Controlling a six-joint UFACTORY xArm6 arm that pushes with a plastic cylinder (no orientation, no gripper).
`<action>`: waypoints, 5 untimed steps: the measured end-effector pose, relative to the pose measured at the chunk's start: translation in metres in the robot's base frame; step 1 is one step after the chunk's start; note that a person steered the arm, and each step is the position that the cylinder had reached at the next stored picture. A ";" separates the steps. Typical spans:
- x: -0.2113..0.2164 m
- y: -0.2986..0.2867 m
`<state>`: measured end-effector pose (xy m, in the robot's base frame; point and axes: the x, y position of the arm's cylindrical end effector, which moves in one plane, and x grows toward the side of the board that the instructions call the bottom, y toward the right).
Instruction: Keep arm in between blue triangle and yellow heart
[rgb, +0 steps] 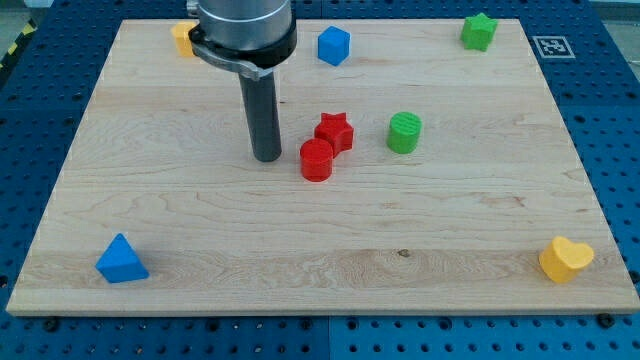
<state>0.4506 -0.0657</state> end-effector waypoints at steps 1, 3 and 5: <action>0.003 0.041; 0.003 0.067; -0.002 0.019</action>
<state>0.4489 -0.0463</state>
